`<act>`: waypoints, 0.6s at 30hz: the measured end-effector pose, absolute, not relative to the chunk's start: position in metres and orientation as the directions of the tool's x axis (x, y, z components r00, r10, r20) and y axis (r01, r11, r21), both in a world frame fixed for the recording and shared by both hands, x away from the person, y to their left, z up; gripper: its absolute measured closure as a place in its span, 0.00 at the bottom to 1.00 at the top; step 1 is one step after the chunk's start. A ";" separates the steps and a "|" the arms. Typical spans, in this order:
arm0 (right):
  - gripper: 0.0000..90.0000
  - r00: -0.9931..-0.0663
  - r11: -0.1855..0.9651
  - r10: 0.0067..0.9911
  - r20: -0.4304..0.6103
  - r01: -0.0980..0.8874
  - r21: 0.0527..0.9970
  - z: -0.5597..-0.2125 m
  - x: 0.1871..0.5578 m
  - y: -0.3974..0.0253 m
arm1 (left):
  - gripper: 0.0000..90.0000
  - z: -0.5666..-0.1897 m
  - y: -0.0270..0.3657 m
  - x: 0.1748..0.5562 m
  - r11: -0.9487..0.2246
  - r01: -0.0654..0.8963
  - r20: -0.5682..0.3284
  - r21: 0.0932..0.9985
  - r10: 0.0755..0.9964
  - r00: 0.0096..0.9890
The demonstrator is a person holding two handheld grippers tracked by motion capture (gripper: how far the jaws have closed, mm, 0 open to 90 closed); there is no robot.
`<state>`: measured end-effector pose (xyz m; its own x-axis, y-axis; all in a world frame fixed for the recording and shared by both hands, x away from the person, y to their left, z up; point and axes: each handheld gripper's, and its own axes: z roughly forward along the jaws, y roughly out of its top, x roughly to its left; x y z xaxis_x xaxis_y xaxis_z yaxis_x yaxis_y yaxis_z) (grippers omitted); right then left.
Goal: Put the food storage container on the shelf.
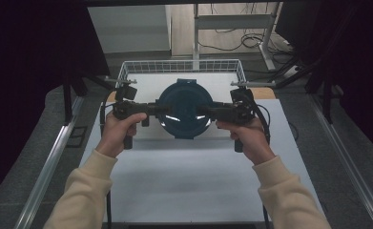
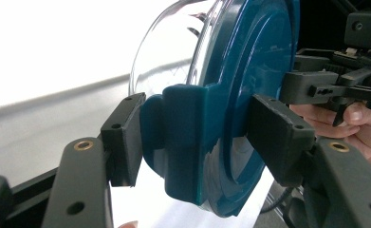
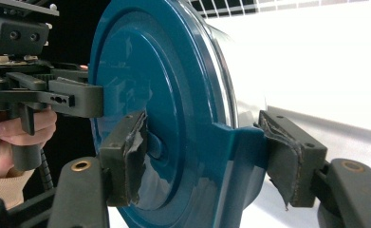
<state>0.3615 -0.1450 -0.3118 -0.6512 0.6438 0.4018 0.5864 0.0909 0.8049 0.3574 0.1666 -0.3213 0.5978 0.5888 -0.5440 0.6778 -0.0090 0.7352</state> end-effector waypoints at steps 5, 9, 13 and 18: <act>0.40 -0.659 0.107 0.647 0.384 0.577 0.809 -0.296 0.376 -0.146 | 0.44 -0.311 0.166 0.371 0.001 0.681 -0.555 0.732 0.581 0.596; 0.40 -0.663 0.113 0.649 0.374 0.570 0.814 -0.285 0.388 -0.146 | 0.44 -0.303 0.166 0.383 0.006 0.673 -0.550 0.740 0.580 0.600; 0.40 -0.668 0.124 0.652 0.360 0.561 0.818 -0.276 0.400 -0.144 | 0.43 -0.297 0.168 0.395 0.019 0.671 -0.556 0.741 0.576 0.599; 0.40 -0.671 0.134 0.646 0.364 0.569 0.811 -0.267 0.422 -0.139 | 0.43 -0.291 0.172 0.416 0.031 0.675 -0.565 0.738 0.577 0.590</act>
